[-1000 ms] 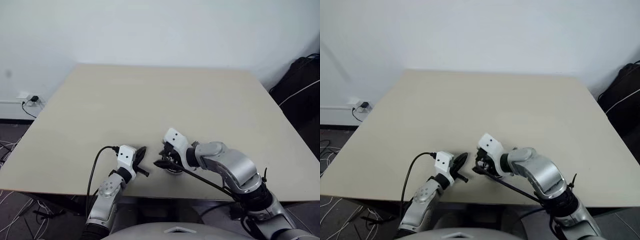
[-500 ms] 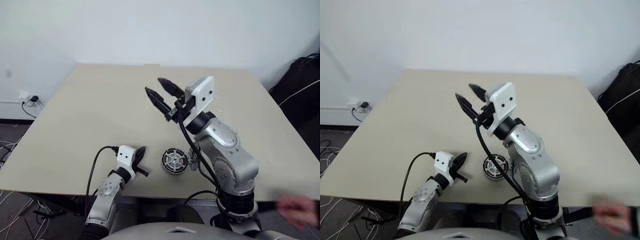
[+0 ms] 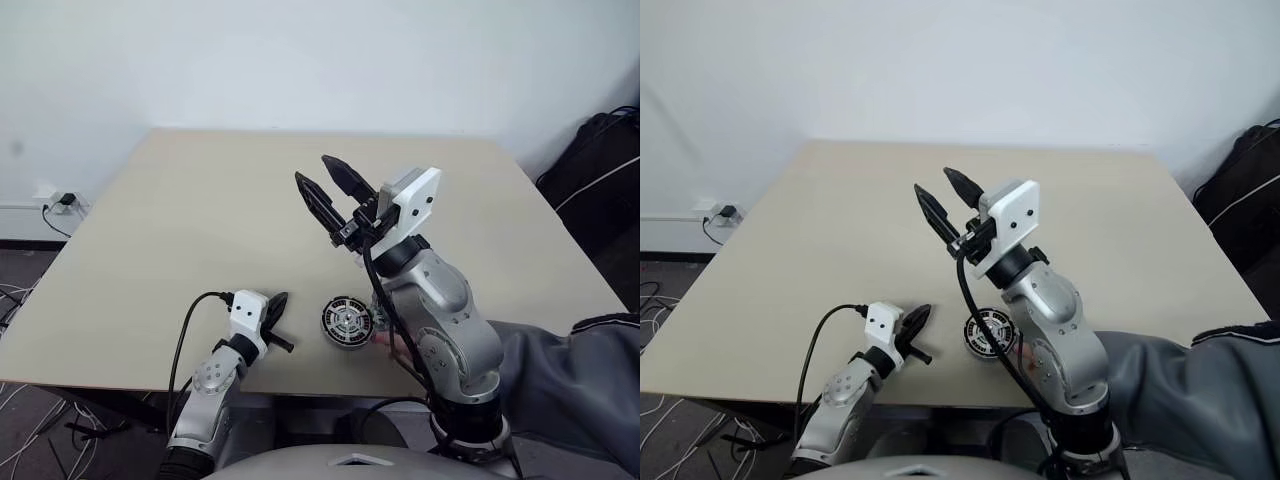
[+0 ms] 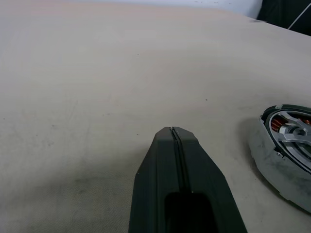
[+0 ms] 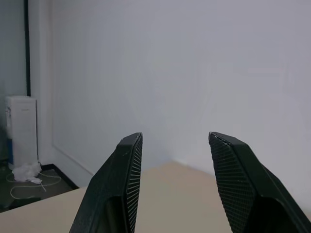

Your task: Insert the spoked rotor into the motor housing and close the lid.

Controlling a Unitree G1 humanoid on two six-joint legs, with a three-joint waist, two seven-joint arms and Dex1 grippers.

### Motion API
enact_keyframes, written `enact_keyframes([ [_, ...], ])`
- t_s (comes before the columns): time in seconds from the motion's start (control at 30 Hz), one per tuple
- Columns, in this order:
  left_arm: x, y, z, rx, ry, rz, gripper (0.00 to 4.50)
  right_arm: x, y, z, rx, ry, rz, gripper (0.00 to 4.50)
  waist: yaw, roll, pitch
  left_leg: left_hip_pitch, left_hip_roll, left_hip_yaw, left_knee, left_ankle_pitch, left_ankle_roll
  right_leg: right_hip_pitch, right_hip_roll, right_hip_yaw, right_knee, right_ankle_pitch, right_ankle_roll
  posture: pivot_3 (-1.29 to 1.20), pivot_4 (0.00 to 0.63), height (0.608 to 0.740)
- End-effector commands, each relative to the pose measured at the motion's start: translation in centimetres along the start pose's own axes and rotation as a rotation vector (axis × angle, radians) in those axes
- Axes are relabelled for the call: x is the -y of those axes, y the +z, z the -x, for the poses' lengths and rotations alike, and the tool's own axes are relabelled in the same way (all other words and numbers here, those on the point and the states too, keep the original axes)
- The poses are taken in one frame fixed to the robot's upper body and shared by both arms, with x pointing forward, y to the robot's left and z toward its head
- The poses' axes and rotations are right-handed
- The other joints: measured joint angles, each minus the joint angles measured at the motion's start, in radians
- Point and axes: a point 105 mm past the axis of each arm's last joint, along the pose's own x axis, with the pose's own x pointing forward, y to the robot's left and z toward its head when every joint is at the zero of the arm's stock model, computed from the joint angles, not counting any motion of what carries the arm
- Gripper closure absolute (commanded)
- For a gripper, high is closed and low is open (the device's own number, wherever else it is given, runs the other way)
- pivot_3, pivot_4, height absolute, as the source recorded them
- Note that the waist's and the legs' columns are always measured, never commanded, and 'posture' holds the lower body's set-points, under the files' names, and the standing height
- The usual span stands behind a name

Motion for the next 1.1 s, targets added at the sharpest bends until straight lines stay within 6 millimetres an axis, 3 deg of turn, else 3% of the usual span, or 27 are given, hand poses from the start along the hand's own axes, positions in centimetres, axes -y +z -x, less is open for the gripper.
enact_keyframes([
  [0.03, 0.1, 1.9, -0.3, 0.068, -0.014, -0.018, 4.50, -0.3, 0.7, -0.1, 0.031, 0.012, 0.005, 2.19, 0.000, 0.000, 0.000, 0.000, 0.000, 0.000, 0.000, 0.000, 0.000, 0.000, 0.000, 0.000, 0.000, 0.000, 0.000, 0.00, 0.000, 0.740],
  [0.6, 0.3, 1.7, -0.5, 0.062, -0.021, -0.013, 4.50, -0.6, -0.2, 0.0, -0.029, 0.047, -0.015, 2.19, 0.000, 0.000, 0.000, 0.000, 0.000, 0.000, 0.000, 0.000, 0.000, 0.000, 0.000, 0.000, 0.000, 0.000, 0.000, 0.00, 0.000, 0.740],
  [0.8, 0.5, 1.5, -0.5, 0.056, -0.025, -0.006, 4.50, -2.4, -4.1, 2.0, -0.355, 0.304, 0.098, 2.19, 0.002, 0.000, 0.000, 0.000, 0.000, 0.000, 0.001, -0.001, 0.002, 0.000, -0.001, 0.000, -0.001, 0.000, 0.000, 0.00, 0.000, 0.740],
  [0.93, 0.5, 1.5, -0.6, 0.054, -0.028, -0.003, 4.50, -1.8, -7.1, 4.4, -0.591, 0.452, 0.276, 2.19, 0.005, 0.000, 0.000, -0.001, 0.000, -0.001, 0.001, -0.003, 0.006, 0.000, -0.002, -0.001, -0.001, 0.000, 0.000, 0.00, 0.000, 0.740],
  [1.1, 0.6, 1.4, -0.8, 0.052, -0.029, -0.001, 4.50, -1.5, -9.1, 6.3, -0.751, 0.580, 0.310, 2.19, 0.007, 0.000, 0.000, -0.001, 0.000, -0.002, 0.001, -0.004, 0.007, 0.000, -0.001, -0.002, -0.001, -0.001, -0.001, 0.00, 0.000, 0.740],
])
